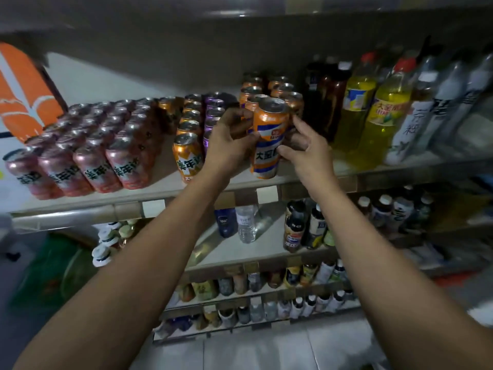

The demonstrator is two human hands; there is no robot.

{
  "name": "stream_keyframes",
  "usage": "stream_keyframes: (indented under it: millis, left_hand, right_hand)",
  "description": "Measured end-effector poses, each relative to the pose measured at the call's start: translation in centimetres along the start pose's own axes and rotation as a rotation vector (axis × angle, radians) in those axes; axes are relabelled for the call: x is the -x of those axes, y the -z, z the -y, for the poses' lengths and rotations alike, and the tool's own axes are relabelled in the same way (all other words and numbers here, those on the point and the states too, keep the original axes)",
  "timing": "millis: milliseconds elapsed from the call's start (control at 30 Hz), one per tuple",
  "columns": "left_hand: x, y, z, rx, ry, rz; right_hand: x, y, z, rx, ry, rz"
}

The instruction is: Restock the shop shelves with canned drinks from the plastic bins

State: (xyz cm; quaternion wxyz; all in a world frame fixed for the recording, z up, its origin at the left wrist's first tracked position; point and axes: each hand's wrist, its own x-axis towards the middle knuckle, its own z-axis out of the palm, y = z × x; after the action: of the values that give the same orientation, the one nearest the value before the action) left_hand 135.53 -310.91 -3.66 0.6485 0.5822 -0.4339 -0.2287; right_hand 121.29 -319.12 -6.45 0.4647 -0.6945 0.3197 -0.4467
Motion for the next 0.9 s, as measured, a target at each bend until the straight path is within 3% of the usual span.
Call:
stream_keyframes:
  millis: [500, 900]
  left_hand:
    - [-0.6, -1.3, 3.2, 0.071, 0.078, -0.152]
    - [0.5, -1.6, 3.0, 0.058, 0.123, -0.053]
  right_hand:
    - [-3.1, -1.2, -2.8, 0.149, -0.039, 0.068]
    - [-3.2, -2.4, -3.0, 0.190, -0.103, 0.052]
